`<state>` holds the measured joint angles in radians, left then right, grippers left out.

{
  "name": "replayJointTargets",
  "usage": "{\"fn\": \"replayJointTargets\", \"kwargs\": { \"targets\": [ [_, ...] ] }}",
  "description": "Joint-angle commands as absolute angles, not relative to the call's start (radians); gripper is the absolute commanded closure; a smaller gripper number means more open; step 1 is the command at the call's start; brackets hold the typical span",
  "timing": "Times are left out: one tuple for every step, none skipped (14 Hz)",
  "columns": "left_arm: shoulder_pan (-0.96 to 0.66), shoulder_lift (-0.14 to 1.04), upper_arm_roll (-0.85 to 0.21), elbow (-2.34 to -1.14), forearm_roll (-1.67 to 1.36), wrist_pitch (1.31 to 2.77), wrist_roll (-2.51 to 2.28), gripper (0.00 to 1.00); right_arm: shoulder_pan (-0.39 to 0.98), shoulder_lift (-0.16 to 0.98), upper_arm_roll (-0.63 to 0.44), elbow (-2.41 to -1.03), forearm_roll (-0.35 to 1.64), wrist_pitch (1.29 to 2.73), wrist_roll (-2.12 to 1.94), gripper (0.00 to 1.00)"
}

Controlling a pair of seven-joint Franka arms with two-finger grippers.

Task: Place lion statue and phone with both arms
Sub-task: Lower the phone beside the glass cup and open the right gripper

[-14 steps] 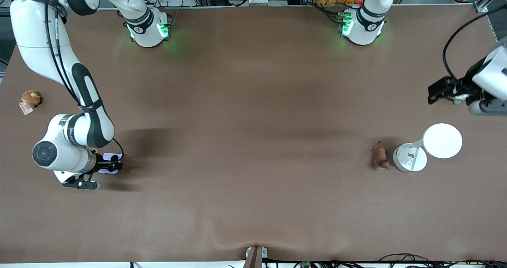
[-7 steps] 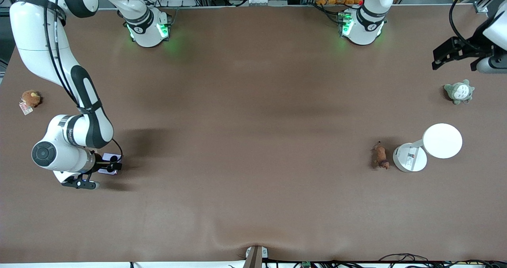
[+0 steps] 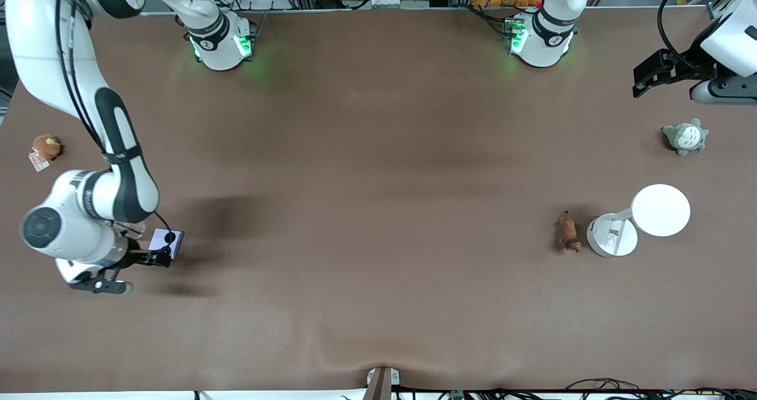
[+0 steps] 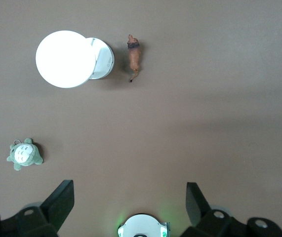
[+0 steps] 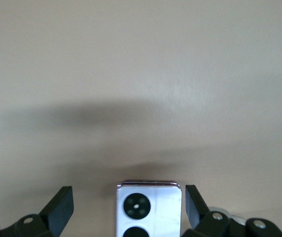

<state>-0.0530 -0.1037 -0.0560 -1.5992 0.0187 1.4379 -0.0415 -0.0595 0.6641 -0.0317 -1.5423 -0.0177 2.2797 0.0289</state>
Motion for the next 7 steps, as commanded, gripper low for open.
{"fn": "replayJointTargets", "kwargs": {
  "targets": [
    [-0.049,-0.136,-0.064,-1.612,0.003,1.410,-0.051,0.00,-0.051,0.496,-0.003,-1.574,-0.025,2.150,0.035,0.00],
    [-0.045,-0.140,-0.064,-1.611,0.002,1.408,-0.051,0.00,-0.049,0.438,-0.002,-1.577,-0.025,2.072,0.034,0.00],
    [-0.043,-0.143,-0.064,-1.609,0.003,1.405,-0.051,0.00,-0.046,0.376,0.000,-1.577,-0.025,1.990,0.034,0.00],
    [-0.043,-0.155,-0.064,-1.614,0.003,1.404,-0.052,0.00,-0.041,0.311,0.003,-1.578,-0.025,1.921,0.032,0.00],
    [-0.044,-0.159,-0.064,-1.615,0.003,1.398,-0.054,0.00,-0.043,0.248,0.005,-1.583,-0.023,1.869,0.031,0.00],
    [-0.044,-0.163,-0.066,-1.615,0.003,1.385,-0.054,0.00,-0.044,0.191,0.005,-1.586,-0.023,1.809,0.031,0.00],
    [-0.043,-0.172,-0.066,-1.615,0.003,1.384,-0.060,0.00,-0.043,0.143,0.005,-1.592,-0.021,1.743,0.029,0.00]
  ]
}}
